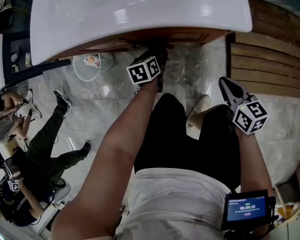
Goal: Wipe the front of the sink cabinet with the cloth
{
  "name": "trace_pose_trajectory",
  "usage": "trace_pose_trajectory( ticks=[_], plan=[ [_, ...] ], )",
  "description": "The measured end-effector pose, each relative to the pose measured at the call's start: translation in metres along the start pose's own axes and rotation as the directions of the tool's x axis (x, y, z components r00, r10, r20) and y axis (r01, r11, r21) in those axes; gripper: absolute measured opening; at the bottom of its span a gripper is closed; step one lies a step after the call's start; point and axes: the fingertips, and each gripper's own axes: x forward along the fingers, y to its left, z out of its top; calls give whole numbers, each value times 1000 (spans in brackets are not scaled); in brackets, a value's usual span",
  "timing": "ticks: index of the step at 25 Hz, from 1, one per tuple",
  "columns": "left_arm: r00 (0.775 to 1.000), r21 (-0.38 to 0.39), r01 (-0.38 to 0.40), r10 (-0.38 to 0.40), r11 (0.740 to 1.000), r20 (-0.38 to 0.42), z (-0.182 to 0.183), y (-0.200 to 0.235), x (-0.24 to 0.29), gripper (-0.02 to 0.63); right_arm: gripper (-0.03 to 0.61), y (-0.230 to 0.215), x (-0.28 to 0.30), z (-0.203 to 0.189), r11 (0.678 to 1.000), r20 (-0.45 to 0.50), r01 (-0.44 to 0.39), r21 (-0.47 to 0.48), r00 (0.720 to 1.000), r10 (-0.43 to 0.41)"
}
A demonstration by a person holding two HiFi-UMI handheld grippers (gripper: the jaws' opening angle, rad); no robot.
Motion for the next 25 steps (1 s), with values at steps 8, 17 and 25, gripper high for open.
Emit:
trace_pose_trajectory(
  ticks=[8, 17, 25],
  plan=[
    [991, -40, -134, 133, 990, -27, -14, 59, -1, 106, 14, -4, 0, -1, 1000, 24, 10, 2, 1000, -10],
    [993, 57, -55, 61, 997, -99, -31, -3, 40, 106, 14, -18, -13, -10, 999, 53, 37, 25, 998, -38],
    [981, 211, 126, -90, 969, -170, -48, -98, 67, 106, 14, -37, -36, -9, 995, 91, 82, 63, 992, -87]
  ],
)
